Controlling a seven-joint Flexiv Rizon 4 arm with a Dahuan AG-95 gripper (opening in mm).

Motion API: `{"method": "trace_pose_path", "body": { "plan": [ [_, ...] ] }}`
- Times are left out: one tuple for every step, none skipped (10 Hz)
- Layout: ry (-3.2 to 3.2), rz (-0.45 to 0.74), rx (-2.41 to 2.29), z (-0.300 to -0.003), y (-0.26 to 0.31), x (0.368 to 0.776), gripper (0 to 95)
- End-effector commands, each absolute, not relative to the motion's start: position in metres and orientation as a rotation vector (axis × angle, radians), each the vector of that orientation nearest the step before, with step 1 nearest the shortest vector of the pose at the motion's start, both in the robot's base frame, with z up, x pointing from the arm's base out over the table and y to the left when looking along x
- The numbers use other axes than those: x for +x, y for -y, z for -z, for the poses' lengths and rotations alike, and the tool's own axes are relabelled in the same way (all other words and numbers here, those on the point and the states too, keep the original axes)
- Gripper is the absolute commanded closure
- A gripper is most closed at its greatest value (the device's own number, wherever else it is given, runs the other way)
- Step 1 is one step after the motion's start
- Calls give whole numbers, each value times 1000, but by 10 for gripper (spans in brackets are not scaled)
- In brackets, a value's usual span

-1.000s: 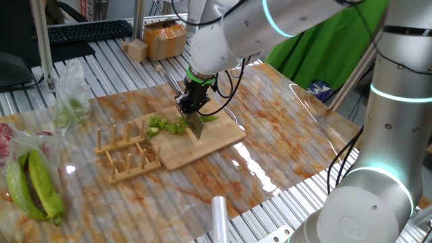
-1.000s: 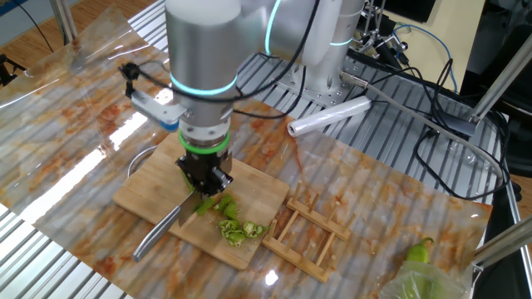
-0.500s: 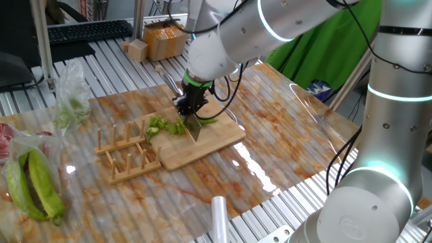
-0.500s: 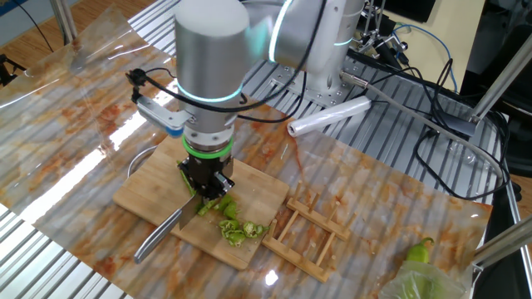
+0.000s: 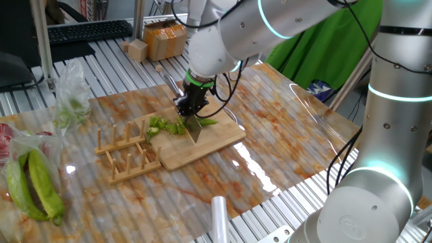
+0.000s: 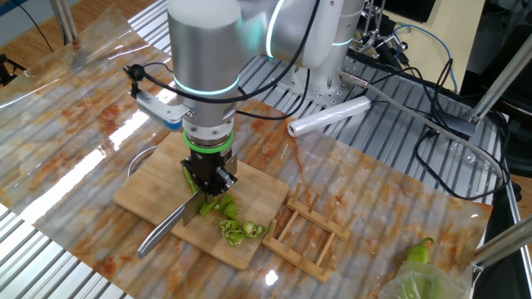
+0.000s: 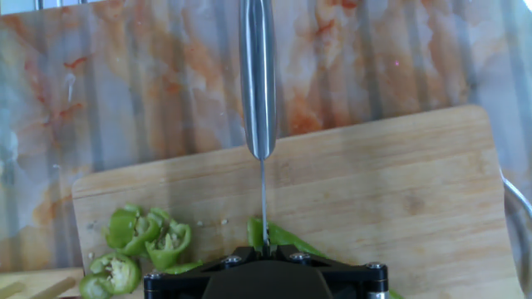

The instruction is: Chop the chili peppers

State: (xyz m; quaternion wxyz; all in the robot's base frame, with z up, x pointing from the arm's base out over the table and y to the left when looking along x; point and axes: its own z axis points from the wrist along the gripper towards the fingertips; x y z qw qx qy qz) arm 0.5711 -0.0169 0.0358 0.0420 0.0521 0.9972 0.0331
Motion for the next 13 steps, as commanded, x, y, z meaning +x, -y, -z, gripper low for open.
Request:
{"method": "trace_pose_path", "body": {
  "plan": [
    [-3060,-94,145,-31,17,581,950],
    [-3063,-93,155,-34,14,581,950],
    [-3060,-97,161,-35,12,580,950],
    [-3062,-92,163,-36,12,578,950],
    [-3061,-81,168,-37,12,574,950],
    [-3061,-96,176,-37,12,573,950],
    [-3065,-103,176,-37,11,572,950],
    [-3065,-103,174,-35,11,571,950],
    [-3068,-104,175,-35,11,571,950],
    [-3073,-101,174,-39,12,570,950],
    [-3081,-100,172,-43,12,569,950],
    [-3078,-97,175,-46,13,568,950],
    [-3081,-93,184,-46,13,568,950]
  ]
}}
